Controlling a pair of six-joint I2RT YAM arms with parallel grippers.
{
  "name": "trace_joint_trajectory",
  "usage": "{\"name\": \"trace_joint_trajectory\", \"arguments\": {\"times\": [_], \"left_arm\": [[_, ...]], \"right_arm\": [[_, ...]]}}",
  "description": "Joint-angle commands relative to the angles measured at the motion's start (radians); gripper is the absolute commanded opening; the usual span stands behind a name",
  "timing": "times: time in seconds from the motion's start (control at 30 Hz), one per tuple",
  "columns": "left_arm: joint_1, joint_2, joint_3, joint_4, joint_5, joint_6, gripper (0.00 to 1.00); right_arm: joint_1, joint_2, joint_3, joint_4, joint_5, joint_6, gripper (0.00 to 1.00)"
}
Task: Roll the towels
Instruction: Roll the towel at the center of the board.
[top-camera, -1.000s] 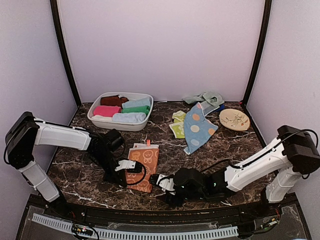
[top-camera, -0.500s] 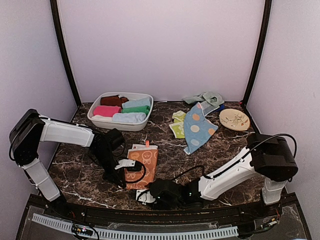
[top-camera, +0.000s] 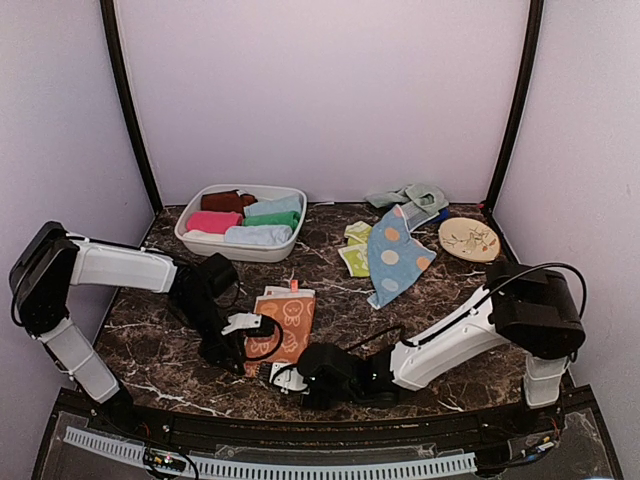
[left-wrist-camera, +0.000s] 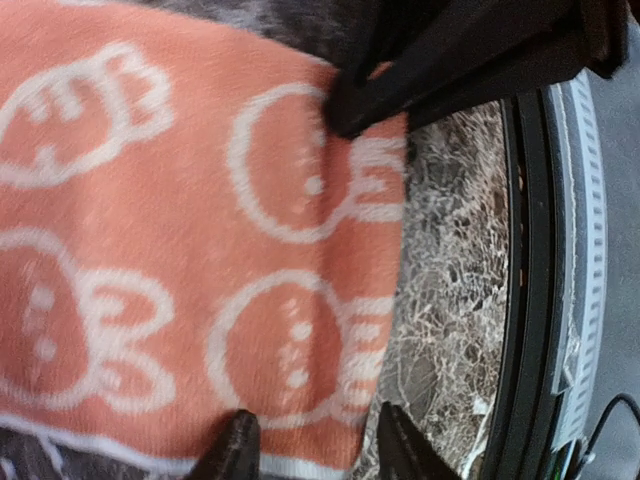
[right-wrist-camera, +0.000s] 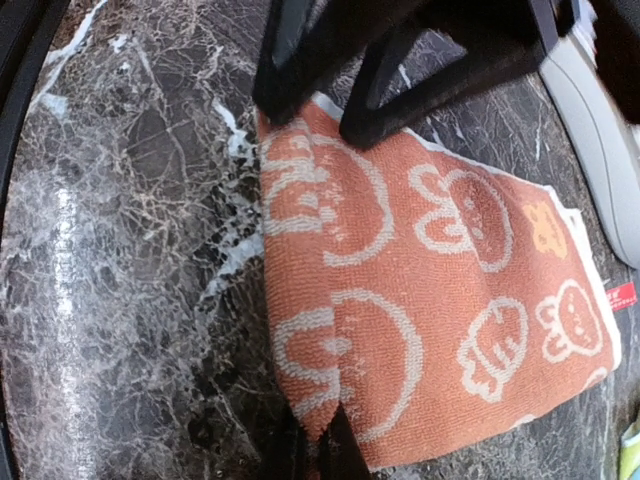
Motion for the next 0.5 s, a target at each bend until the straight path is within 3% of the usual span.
{"name": "trace_joint_trajectory", "arguments": {"times": [0.0,0.2,0.37,0.47], "left_arm": [[0.077,-0.187,-0.104,0.056,-0.037,0.036,0.49],[0.077,-0.42,-0.208,0.13,-0.074,0.073,0.54],[0.07,-0.441,-0.197,0.112,-0.054,0.086,0.53],[0.007,-0.426,-0.178,0.128,-0.059,0.056,0.53]], "right_arm": [[-0.078,-0.067,0.0,-0.072,-0.228,0.218,0.0],[-0.259,-0.027,0.077,-0.189,-0.72,0.509,0.0],[-0.327,0.073,0.199,-0.298,-0.907,0.652,0.0],[-0.357,0.125,0.266,-0.333,-1.007,0.725,0.0]]}}
